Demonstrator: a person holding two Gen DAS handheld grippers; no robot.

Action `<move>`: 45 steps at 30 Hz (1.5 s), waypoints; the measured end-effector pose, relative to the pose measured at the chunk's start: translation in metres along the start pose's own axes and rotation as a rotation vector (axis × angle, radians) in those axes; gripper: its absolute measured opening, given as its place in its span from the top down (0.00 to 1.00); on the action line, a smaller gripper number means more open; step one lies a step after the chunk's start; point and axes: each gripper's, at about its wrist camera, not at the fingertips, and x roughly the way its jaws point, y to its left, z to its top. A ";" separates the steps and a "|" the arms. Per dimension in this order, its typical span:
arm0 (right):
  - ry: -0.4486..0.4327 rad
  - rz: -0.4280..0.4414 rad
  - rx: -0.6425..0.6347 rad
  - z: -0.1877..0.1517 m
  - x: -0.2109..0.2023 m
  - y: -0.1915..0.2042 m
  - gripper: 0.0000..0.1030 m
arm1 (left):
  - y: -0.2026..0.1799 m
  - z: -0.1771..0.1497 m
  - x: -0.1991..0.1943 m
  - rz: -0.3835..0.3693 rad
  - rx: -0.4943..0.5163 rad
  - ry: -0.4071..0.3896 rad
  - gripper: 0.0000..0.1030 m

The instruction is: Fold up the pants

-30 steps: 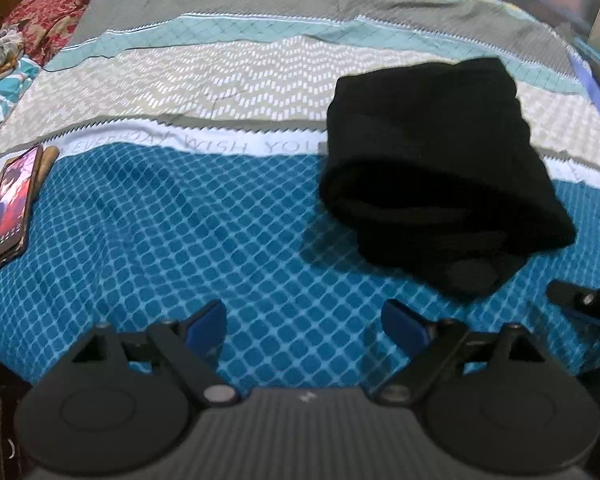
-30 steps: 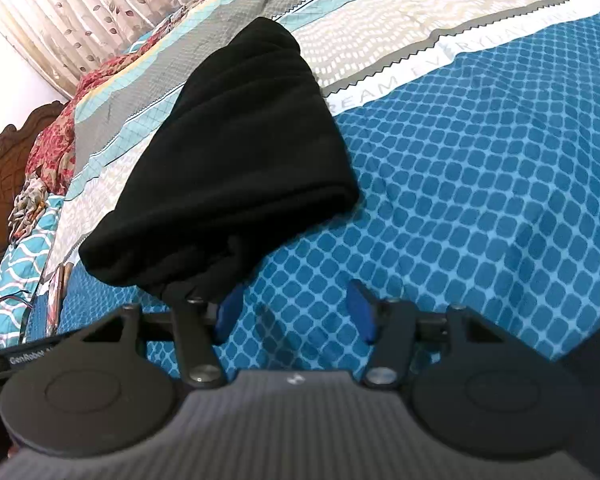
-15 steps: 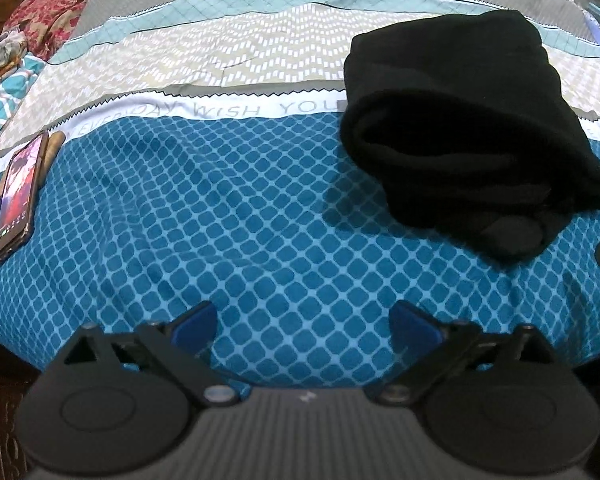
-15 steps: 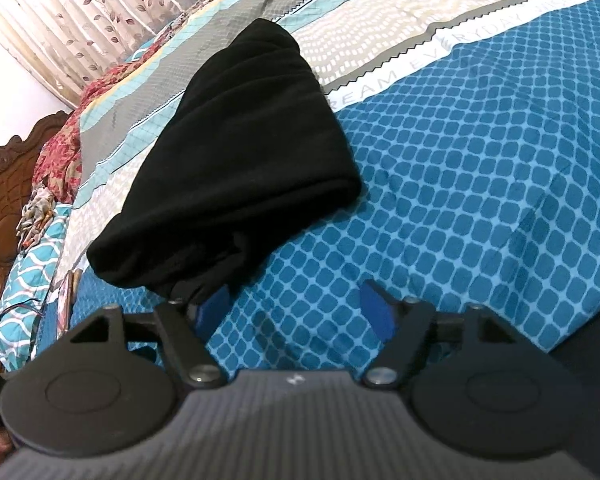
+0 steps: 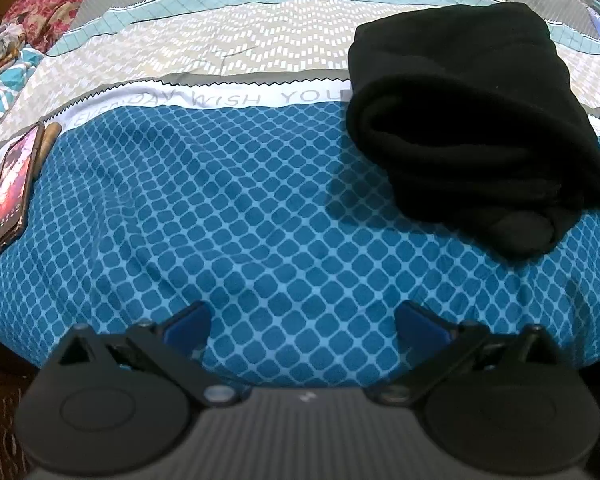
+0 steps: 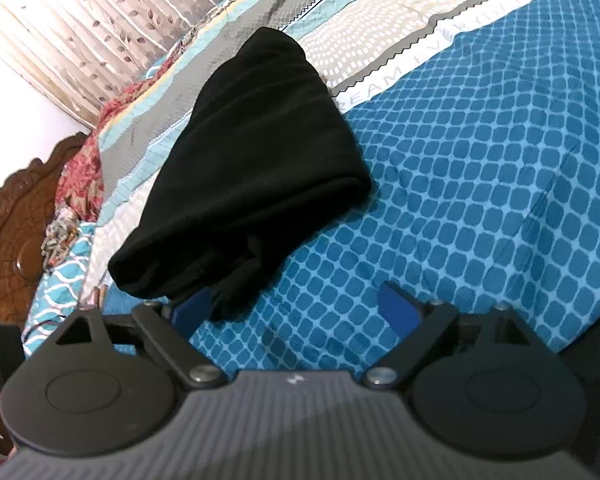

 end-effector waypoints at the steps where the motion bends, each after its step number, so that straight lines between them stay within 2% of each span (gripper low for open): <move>1: -0.002 0.005 0.005 0.000 0.000 -0.001 0.08 | 0.000 0.000 0.000 -0.001 -0.001 0.000 0.00; 7: -0.009 0.061 0.035 0.001 -0.003 -0.009 0.00 | 0.002 0.000 0.002 -0.009 -0.013 -0.003 0.00; 26: -0.005 0.085 0.038 0.007 -0.005 -0.013 0.00 | 0.003 0.000 0.004 -0.022 -0.028 -0.007 0.00; 45: 0.007 0.066 -0.011 0.004 -0.003 -0.005 0.00 | -0.003 -0.005 0.000 -0.021 -0.027 -0.023 0.00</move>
